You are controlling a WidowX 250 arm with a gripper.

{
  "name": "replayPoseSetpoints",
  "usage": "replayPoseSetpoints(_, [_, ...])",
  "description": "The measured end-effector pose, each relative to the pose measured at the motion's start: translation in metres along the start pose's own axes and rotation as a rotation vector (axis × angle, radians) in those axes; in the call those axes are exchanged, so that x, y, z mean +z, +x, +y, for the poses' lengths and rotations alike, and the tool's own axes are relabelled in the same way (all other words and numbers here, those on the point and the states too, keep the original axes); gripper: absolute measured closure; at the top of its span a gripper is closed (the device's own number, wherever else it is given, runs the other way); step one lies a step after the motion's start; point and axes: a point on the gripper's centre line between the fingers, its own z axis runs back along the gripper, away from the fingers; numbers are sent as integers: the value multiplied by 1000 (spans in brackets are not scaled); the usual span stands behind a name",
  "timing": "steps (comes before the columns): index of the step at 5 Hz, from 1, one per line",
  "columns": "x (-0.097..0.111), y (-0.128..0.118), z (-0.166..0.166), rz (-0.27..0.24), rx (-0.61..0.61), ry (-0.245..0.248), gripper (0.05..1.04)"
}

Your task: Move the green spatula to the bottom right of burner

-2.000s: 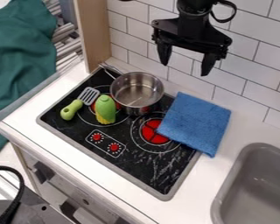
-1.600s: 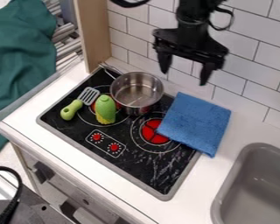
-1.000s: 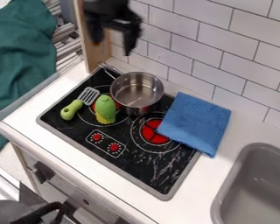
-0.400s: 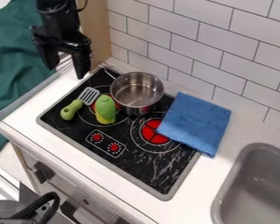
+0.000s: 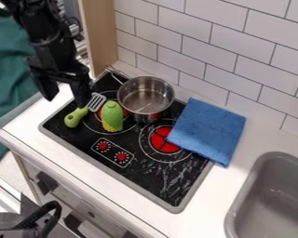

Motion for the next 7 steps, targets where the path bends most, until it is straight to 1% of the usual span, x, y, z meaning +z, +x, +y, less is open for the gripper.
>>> replayPoseSetpoints(1, [-17,5,1,-29,-25,-4,85])
replayPoseSetpoints(2, [-32,9,5,-53,-49,6,85])
replayPoseSetpoints(3, [-47,10,10,-50,-81,37,85])
replayPoseSetpoints(4, [-63,13,18,-12,-99,60,85])
replayPoseSetpoints(5, [-73,18,21,6,-97,56,134])
replayPoseSetpoints(6, [-75,25,21,3,-89,45,363])
replayPoseSetpoints(7, [-73,20,20,13,-100,50,665])
